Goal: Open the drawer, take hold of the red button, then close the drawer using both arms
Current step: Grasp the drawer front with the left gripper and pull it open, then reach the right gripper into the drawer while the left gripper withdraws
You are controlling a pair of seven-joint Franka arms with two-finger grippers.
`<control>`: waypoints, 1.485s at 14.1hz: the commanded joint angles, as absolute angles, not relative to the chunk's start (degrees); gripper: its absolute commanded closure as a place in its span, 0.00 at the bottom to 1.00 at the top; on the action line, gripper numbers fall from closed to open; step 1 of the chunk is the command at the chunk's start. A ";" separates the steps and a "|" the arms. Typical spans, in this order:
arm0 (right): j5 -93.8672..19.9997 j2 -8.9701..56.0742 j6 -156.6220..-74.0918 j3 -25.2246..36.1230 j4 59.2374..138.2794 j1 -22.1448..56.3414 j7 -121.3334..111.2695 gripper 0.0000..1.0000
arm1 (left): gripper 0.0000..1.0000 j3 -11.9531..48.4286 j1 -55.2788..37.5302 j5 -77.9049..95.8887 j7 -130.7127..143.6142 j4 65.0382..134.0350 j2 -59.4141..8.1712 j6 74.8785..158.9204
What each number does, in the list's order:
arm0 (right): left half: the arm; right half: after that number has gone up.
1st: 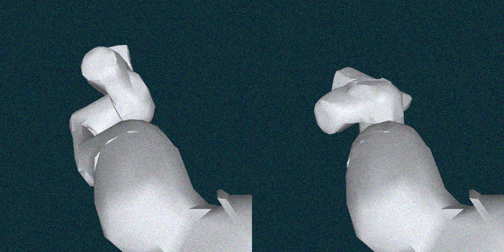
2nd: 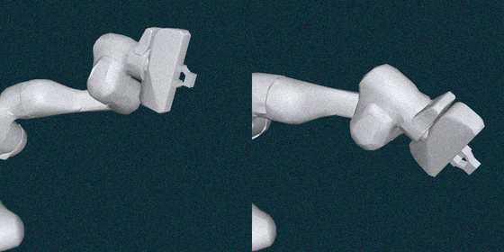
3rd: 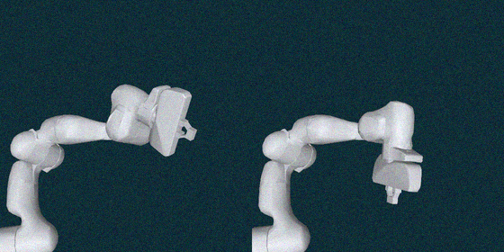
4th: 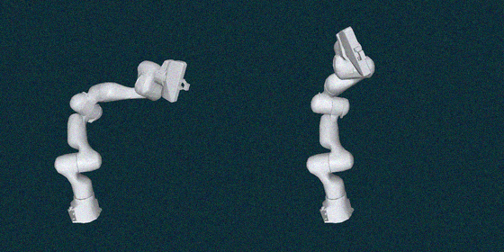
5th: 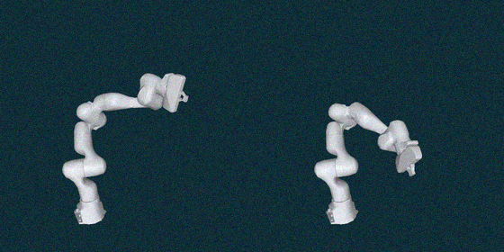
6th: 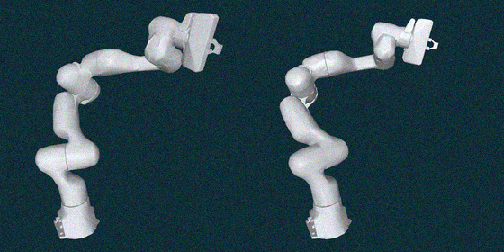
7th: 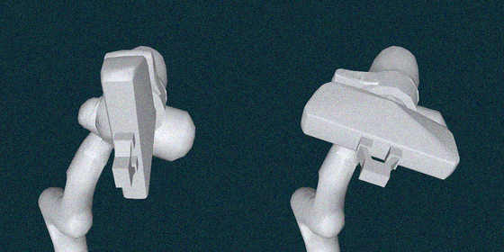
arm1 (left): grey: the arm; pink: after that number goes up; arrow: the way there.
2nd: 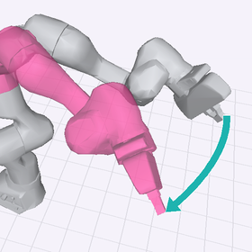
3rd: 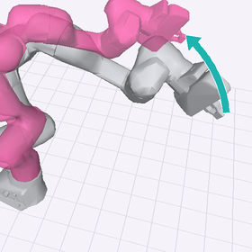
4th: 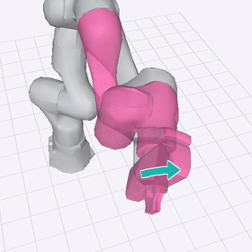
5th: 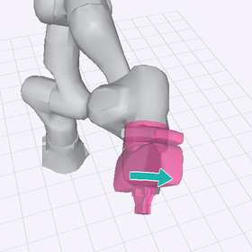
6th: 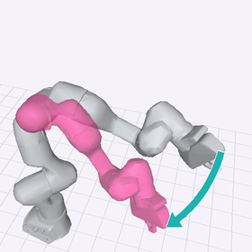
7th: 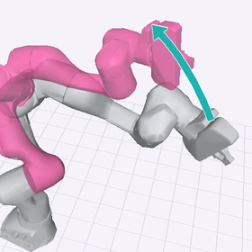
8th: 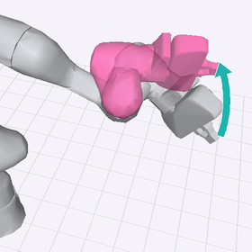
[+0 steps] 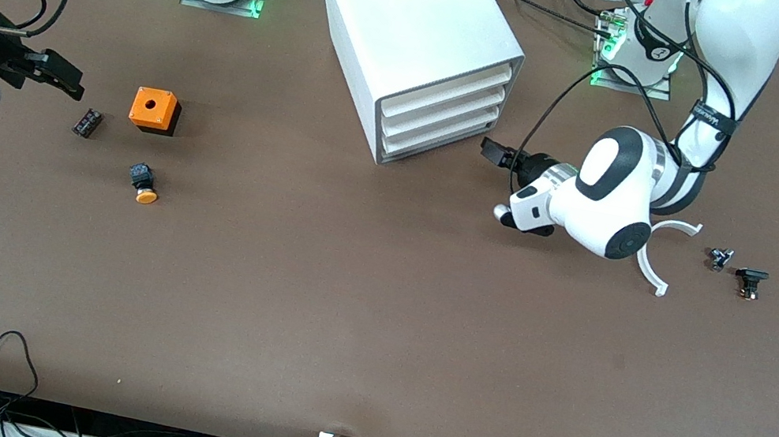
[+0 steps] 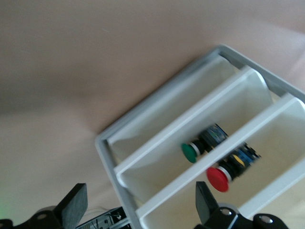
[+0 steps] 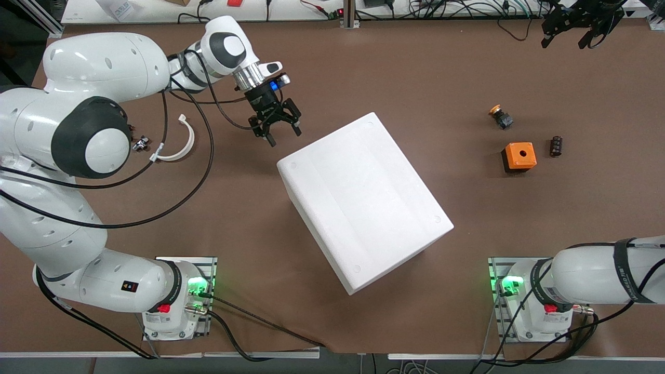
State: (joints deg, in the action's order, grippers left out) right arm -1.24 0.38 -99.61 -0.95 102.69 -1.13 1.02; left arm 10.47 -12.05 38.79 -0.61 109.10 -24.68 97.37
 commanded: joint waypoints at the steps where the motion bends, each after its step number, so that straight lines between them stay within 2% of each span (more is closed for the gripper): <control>1: -2.11 0.44 -98.53 -0.88 101.69 -1.14 0.70 0.00 | 0.00 11.86 -11.78 43.40 -8.41 113.01 -24.08 97.38; 5: -2.11 0.44 -98.53 -0.88 101.69 -1.14 0.35 0.00 | 0.00 12.82 -11.69 49.47 -18.36 119.52 -23.21 102.11; 10: -1.76 0.53 -98.61 -0.79 101.60 -1.23 -0.18 0.00 | 0.04 18.80 -11.60 54.13 -19.95 122.78 -22.50 108.01; 12: -1.76 0.53 -98.61 -0.79 101.69 -1.23 -0.18 0.00 | 0.04 19.34 -11.60 54.14 -20.04 123.66 -22.50 109.33; 13: -1.76 0.53 -98.61 -0.79 101.69 -1.23 -0.18 0.00 | 0.26 19.34 -11.60 54.14 -20.65 123.92 -22.50 109.34; 14: -1.67 0.53 -98.61 -0.79 101.60 -1.23 -0.18 0.00 | 0.73 19.25 -11.60 54.23 -22.31 124.53 -22.50 109.34; 15: -1.67 0.53 -98.61 -0.79 101.69 -1.23 -0.18 0.00 | 1.00 19.25 -11.51 54.32 -22.41 124.63 -22.50 109.34; 19: -1.93 0.53 -98.44 -0.88 101.69 -1.14 -0.26 0.00 | 1.00 17.76 -9.15 53.88 -21.27 124.02 -22.15 109.34; 21: -2.20 0.61 -97.91 -0.97 101.60 -1.05 -0.18 0.00 | 1.00 14.17 -8.00 53.61 -22.14 122.97 -21.19 109.34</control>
